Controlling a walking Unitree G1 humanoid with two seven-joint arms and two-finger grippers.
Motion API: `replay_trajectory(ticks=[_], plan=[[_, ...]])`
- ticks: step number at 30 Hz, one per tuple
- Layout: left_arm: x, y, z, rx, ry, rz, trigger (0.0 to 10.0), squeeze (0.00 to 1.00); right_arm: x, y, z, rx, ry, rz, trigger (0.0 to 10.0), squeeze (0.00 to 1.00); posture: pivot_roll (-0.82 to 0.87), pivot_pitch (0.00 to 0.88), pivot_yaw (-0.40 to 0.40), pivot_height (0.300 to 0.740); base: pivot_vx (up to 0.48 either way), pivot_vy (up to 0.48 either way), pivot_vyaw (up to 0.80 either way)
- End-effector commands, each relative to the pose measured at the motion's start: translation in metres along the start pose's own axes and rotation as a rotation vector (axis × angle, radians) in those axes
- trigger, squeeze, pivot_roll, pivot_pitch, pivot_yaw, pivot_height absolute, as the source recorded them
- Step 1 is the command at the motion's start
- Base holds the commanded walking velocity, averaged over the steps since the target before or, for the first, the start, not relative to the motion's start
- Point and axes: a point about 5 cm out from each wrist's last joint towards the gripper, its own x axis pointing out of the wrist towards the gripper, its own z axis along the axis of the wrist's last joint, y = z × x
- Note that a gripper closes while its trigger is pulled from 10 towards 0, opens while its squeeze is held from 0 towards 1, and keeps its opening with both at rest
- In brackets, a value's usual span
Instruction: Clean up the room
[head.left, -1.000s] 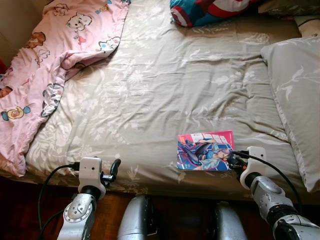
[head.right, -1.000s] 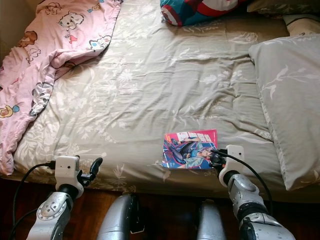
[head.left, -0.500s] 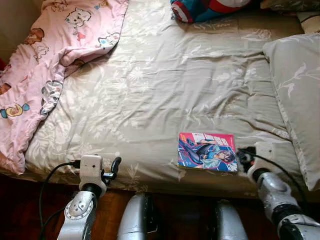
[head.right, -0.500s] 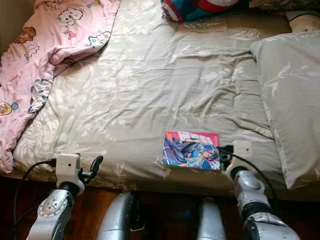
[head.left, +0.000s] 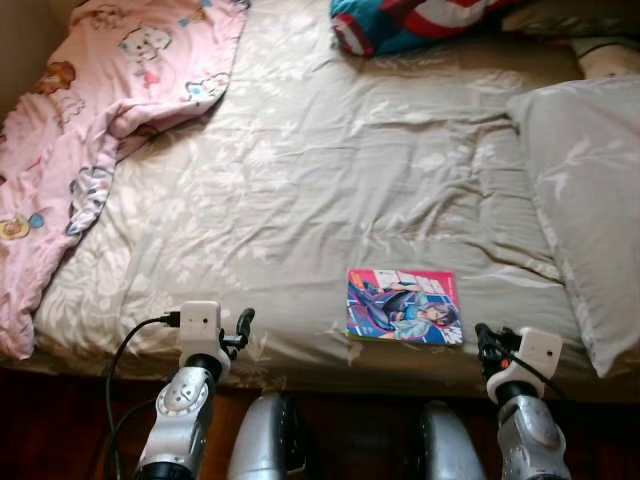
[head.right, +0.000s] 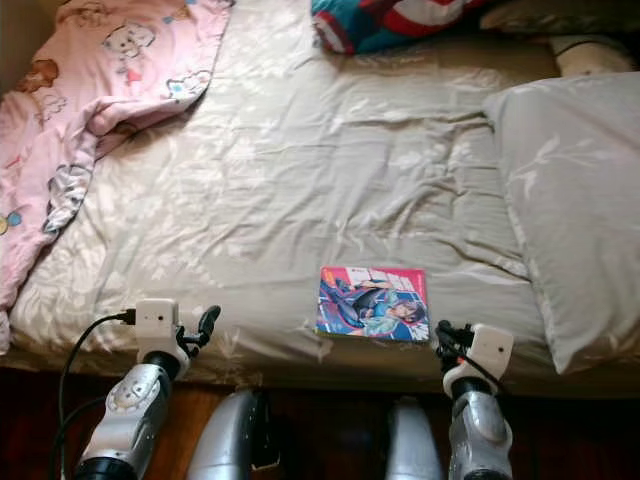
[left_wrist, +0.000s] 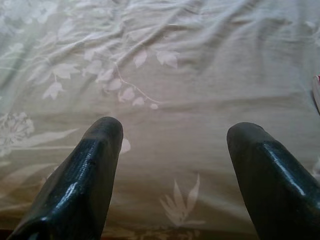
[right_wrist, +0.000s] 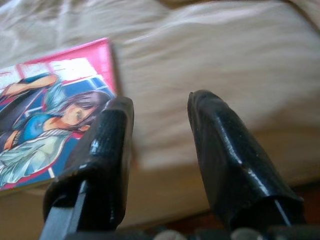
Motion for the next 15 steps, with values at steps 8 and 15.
replay_trajectory(ticks=[8,15], plan=[[-0.013,0.027,-0.034,-0.058,0.117,0.163,10.0,0.0,0.011,0.012,0.012,-0.012,-0.018,0.061,10.0,0.0,-0.14,0.12,0.047,0.719,0.0,0.0,0.0],[-0.033,0.025,-0.076,-0.08,0.323,0.143,10.0,0.0,0.007,0.006,-0.009,-0.097,0.147,0.019,10.0,0.0,-0.15,0.11,0.037,0.74,0.0,0.0,0.0]])
